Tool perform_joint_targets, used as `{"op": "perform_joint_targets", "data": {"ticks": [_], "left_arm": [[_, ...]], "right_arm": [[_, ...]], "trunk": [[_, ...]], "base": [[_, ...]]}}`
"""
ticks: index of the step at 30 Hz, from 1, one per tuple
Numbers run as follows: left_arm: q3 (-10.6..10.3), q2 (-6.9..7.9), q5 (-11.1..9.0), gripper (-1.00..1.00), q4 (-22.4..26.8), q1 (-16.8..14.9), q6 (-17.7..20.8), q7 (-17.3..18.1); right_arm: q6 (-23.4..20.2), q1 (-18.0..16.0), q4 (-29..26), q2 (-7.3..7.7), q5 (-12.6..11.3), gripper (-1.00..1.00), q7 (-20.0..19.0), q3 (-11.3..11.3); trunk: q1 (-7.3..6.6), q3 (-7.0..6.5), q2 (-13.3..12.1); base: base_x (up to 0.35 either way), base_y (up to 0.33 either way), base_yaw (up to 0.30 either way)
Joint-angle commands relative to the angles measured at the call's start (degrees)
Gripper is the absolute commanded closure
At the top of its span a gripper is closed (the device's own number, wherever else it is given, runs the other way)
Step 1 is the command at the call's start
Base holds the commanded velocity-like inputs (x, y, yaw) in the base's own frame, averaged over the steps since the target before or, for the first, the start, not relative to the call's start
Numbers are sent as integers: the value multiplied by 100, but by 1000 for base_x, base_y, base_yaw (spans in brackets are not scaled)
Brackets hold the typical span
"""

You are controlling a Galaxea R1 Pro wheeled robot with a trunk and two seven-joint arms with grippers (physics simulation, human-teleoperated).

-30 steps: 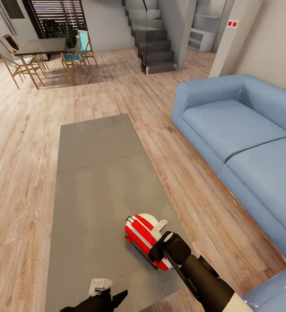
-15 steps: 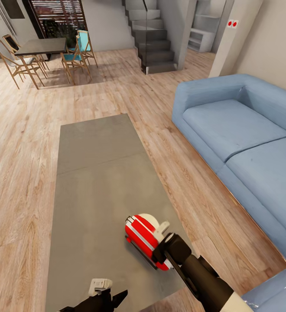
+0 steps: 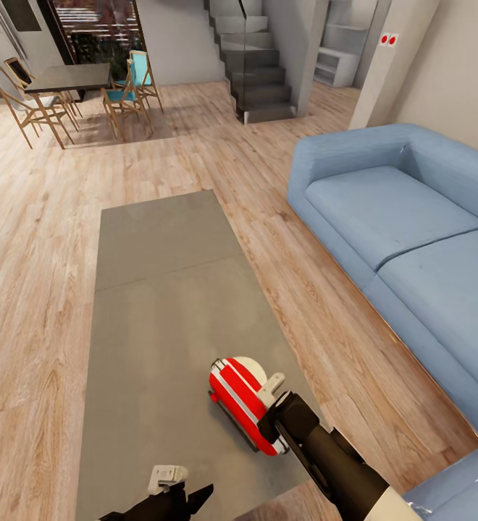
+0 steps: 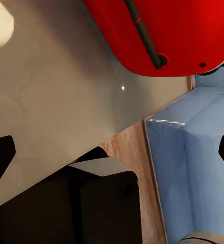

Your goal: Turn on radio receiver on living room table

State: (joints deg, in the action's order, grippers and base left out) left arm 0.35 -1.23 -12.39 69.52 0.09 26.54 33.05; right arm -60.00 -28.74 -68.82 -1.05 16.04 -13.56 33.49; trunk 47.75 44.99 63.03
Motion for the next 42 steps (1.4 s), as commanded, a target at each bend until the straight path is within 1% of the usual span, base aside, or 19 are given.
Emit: {"op": "perform_joint_targets", "data": {"ticks": [1, 11, 13, 15, 16, 18, 20, 31, 33, 38, 40, 41, 42], "left_arm": [[0, 0, 0, -100, 0, 0, 0, 0], [0, 0, 1, -100, 0, 0, 0, 1], [0, 0, 0, -100, 0, 0, 0, 0], [0, 0, 0, -100, 0, 0, 0, 0], [0, 4, 0, -100, 0, 0, 0, 1], [2, 3, 0, -100, 0, 0, 0, 0], [1, 1, 0, -100, 0, 0, 0, 0], [4, 7, 0, -100, 0, 0, 0, 1], [4, 7, 0, -100, 0, 0, 0, 2], [5, 8, 0, -100, 0, 0, 0, 5], [3, 9, 0, -100, 3, 0, 3, 6], [5, 9, 0, -100, 2, 0, 2, 5], [4, 9, 0, -100, 3, 0, 3, 5]], "right_arm": [[0, 0, 0, 0, 0, 100, 2, -1], [0, -1, -3, 2, 37, 100, -4, -1], [0, -1, -77, 12, 52, 100, -6, -1], [0, 0, -419, 21, 56, 100, -7, -6], [0, -8, -1932, 90, 38, 100, -15, -241], [0, -8, -1983, 94, 34, 100, -15, -352], [0, -8, -2025, 95, 32, 100, -19, -399], [0, -8, -2098, 91, 31, 100, -24, -485], [0, -8, -2099, 89, 31, 100, -24, -549], [0, -8, -2100, 93, 26, 100, -79, -601], [0, -8, -2100, 128, 14, 100, -290, -610], [0, -8, -2100, 199, 9, 100, -561, -613], [0, -8, -2100, 238, 8, 100, -682, -613]], "trunk": [[0, 0, 0], [0, 0, 0], [0, 0, 0], [0, 0, 0], [0, 0, 0], [0, 0, 0], [0, 0, 0], [0, 0, 0], [0, 0, 0], [0, 0, 0], [0, 0, 0], [0, 0, 0], [0, 0, 0]], "base": [[0, 0, 0], [0, 0, 0], [0, 0, 0], [0, 0, 0], [0, 0, 0], [0, 0, 0], [0, 0, 0], [0, 0, 0], [0, 0, 0], [0, 0, 0], [0, 0, 0], [0, 0, 0], [0, 0, 0]]}}
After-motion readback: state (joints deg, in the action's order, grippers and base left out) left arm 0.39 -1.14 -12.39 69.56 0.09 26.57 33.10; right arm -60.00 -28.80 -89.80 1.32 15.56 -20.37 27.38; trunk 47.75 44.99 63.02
